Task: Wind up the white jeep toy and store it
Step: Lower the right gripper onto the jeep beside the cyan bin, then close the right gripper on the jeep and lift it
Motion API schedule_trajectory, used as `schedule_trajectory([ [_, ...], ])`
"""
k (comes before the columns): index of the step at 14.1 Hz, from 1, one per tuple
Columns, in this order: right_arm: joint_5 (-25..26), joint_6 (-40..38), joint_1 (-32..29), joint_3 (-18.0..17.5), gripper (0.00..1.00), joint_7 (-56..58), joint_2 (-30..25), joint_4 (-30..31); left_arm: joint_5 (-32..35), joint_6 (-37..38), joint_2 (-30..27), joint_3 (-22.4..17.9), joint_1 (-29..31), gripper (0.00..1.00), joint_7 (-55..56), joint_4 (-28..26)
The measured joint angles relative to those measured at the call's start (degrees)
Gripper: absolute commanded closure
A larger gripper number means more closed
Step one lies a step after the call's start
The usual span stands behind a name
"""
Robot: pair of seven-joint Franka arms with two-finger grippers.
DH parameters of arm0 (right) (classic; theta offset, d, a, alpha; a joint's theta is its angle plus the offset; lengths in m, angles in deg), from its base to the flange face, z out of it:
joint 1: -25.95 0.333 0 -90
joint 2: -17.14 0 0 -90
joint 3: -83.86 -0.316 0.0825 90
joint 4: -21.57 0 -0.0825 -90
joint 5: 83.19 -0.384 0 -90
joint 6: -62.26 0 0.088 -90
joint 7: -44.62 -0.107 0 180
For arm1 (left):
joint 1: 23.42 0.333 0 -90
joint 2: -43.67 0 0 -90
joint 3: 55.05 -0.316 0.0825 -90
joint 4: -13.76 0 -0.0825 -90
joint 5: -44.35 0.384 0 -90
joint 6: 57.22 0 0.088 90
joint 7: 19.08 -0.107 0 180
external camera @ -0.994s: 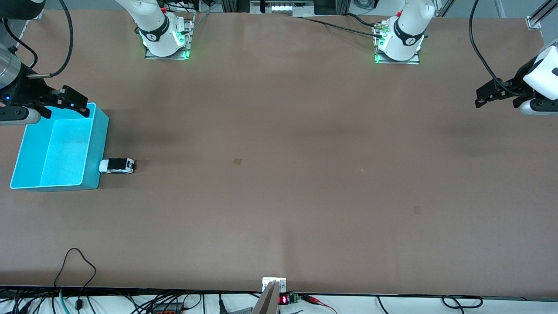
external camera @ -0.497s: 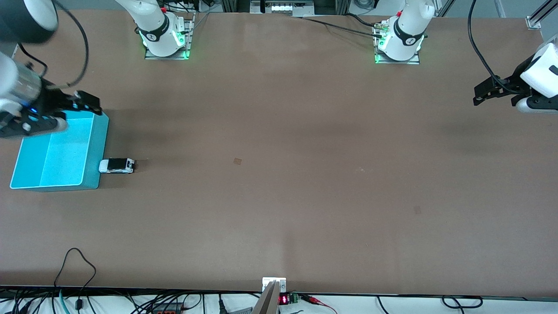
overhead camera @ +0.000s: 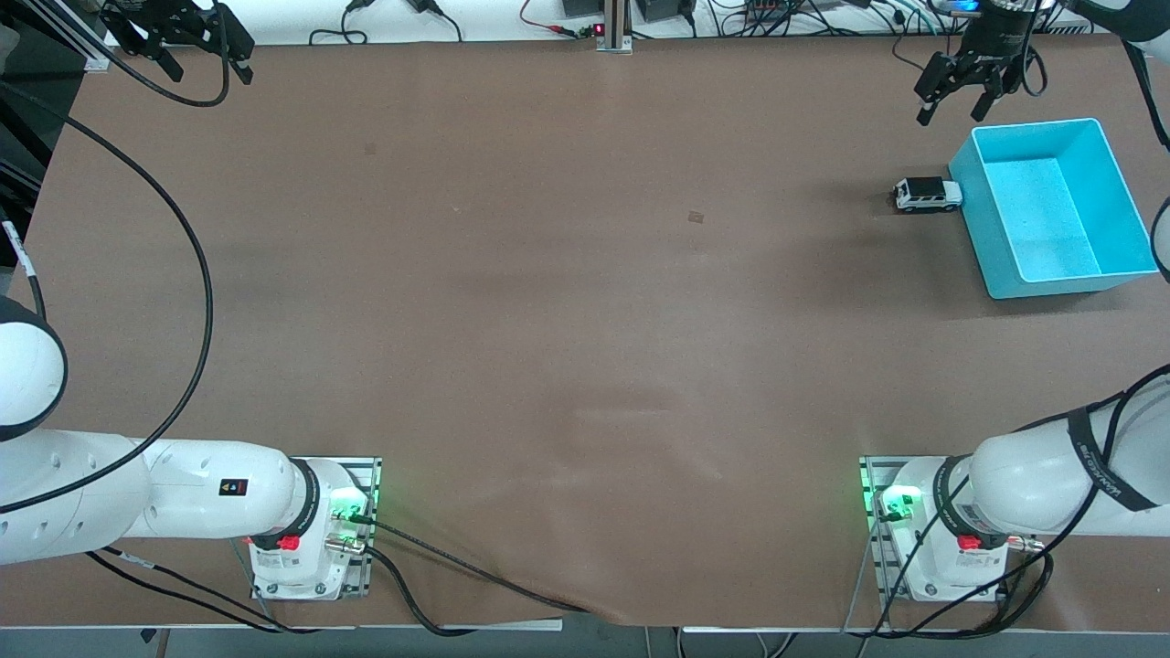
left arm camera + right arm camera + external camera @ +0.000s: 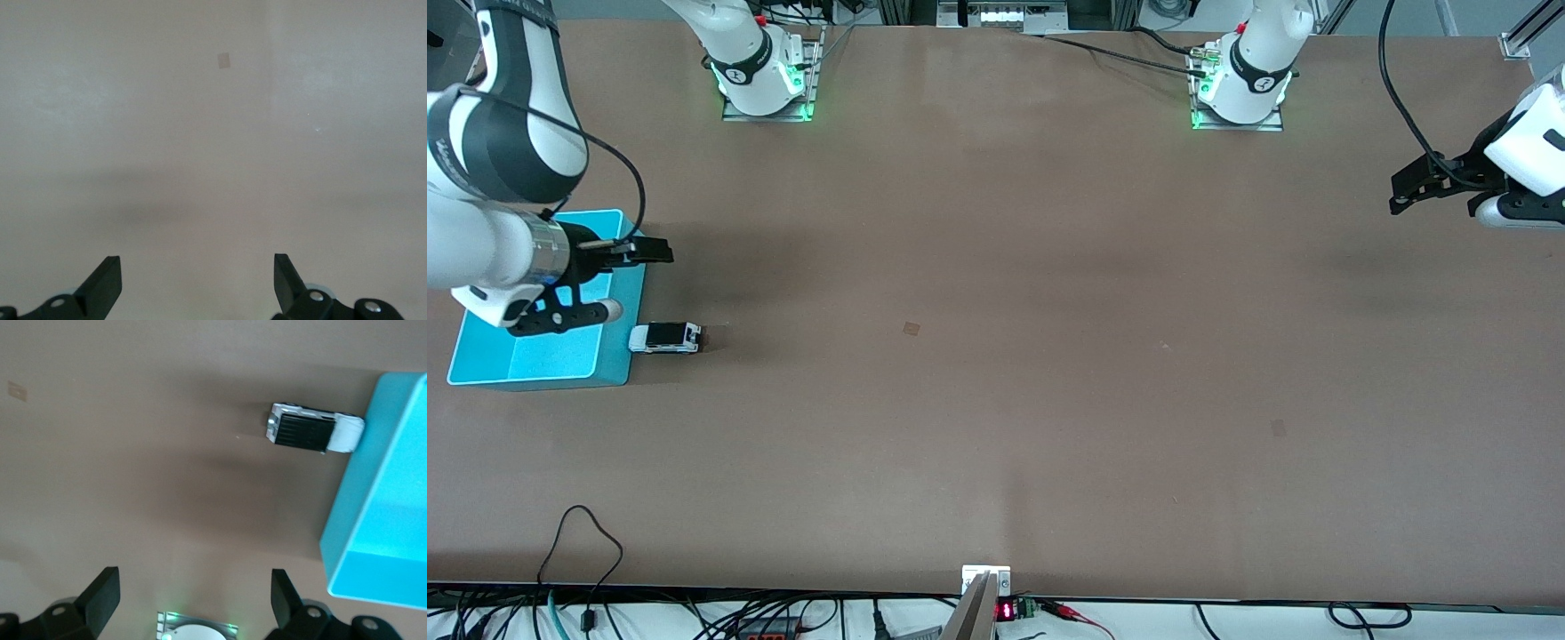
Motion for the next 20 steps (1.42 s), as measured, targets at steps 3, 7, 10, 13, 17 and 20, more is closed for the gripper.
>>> schedule_trajectory([
  [3, -0.26, 3.95, -0.13, 0.00, 0.00, 7.61, 4.10, 0.06, 0.00, 0.02, 0.05, 0.17, -0.05, 0.00, -0.05, 0.19],
  [7, 2.86, 13.17, -1.20, 0.10, 0.00, 37.11, 11.61, 0.39, 0.00, 0.03, 0.06, 0.71, -0.35, 0.00, -0.06, 0.41],
  [10, 5.72, 25.95, -3.20, 0.26, 0.00, 59.71, 13.16, 4.61, 0.00, 0.03, 0.07, 0.71, -0.37, 0.00, -0.06, 0.47],
  [13, 5.80, 36.93, -6.21, 0.37, 0.00, 72.84, 12.30, 11.88, 0.00, 0.14, 0.07, 0.71, -0.36, 0.00, -0.06, 0.48],
  [17, 5.87, 44.14, -6.97, 0.24, 0.00, 75.32, 8.29, 20.74, 0.00, 0.33, 0.08, 0.68, -0.29, 0.00, -0.06, 0.48],
  [20, 5.89, 47.55, -7.31, 0.24, 0.00, 77.61, 7.34, 23.00, 0.00, 0.34, 0.08, 0.68, -0.29, 0.00, -0.06, 0.49],
])
